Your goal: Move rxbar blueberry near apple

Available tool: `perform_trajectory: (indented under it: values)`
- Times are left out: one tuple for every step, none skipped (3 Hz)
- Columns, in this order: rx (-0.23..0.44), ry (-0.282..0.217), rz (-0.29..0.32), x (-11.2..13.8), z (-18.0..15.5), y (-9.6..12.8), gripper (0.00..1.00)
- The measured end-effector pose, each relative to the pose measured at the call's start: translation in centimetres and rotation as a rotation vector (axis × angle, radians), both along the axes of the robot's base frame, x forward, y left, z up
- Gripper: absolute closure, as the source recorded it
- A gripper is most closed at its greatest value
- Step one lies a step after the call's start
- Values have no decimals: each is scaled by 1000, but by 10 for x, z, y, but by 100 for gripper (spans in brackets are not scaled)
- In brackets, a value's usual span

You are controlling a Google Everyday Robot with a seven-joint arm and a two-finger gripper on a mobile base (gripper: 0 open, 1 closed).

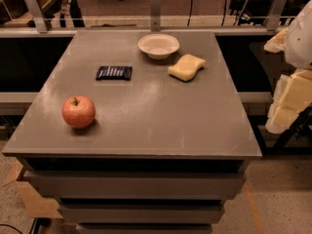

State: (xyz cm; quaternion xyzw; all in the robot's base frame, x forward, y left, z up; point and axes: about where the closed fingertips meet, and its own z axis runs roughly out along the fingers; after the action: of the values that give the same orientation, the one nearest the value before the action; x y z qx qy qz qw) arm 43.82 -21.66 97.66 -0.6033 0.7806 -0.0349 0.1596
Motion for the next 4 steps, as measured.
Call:
perform_trajectory:
  values:
    - [7,-4,0,3,2,1,0]
    - [18,7,43,35,1,26,0]
    - [40,23,138,76,2,73,0]
    - [96,4,213,113,9,129,0]
